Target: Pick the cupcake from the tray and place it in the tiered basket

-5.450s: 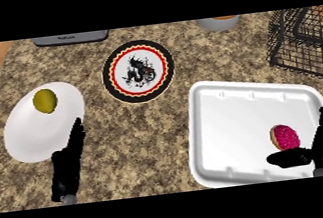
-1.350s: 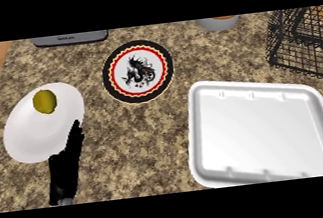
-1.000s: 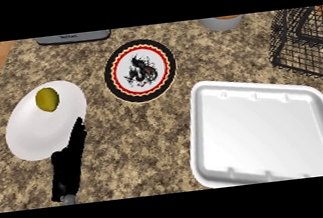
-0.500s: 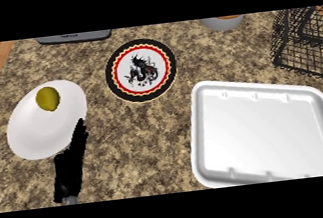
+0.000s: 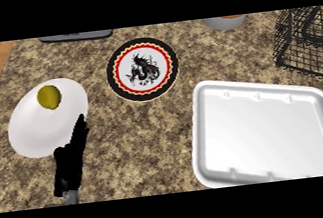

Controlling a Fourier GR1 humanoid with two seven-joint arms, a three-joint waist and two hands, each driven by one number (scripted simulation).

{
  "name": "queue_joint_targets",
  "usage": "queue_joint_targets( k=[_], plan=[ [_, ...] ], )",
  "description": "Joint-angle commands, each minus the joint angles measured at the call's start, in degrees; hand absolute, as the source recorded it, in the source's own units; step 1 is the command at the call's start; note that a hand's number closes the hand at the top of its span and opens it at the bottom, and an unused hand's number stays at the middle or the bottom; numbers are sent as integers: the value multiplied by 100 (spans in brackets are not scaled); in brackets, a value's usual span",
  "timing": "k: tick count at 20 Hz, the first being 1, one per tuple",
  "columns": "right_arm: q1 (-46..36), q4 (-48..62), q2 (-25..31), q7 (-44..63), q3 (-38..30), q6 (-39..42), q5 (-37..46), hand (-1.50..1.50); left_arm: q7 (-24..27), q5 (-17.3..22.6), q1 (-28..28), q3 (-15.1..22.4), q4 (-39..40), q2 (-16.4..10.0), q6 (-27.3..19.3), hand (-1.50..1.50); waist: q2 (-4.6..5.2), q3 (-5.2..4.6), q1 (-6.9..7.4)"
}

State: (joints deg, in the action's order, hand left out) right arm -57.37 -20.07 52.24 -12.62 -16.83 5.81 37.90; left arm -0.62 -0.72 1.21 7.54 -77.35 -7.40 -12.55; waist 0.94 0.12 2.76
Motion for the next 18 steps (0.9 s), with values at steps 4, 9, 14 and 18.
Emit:
queue_joint_targets(
  k=[4, 9, 14, 18],
  plan=[
    [-67, 711, -331, -130, -441, -110, -352, 150, -111, 50, 246, 57, -247, 0, 108, 0, -6, 5, -1],
    [-340, 1100, -314, 77, -973, 606, -916, -150, -48, -144, 97, 171, -145, 194, -109, 0, 24, 11, 43],
    [-248, 1211, -260, -163, -1642, 605, -1571, -150, -212, -138, -129, 22, -149, 73, -112, 0, 42, 19, 25],
    [-185, 1110, 39, -388, -2039, 705, -1970, -150, 130, -93, 136, -29, -65, 1, 4, 0, 41, 16, 9]
  ],
)
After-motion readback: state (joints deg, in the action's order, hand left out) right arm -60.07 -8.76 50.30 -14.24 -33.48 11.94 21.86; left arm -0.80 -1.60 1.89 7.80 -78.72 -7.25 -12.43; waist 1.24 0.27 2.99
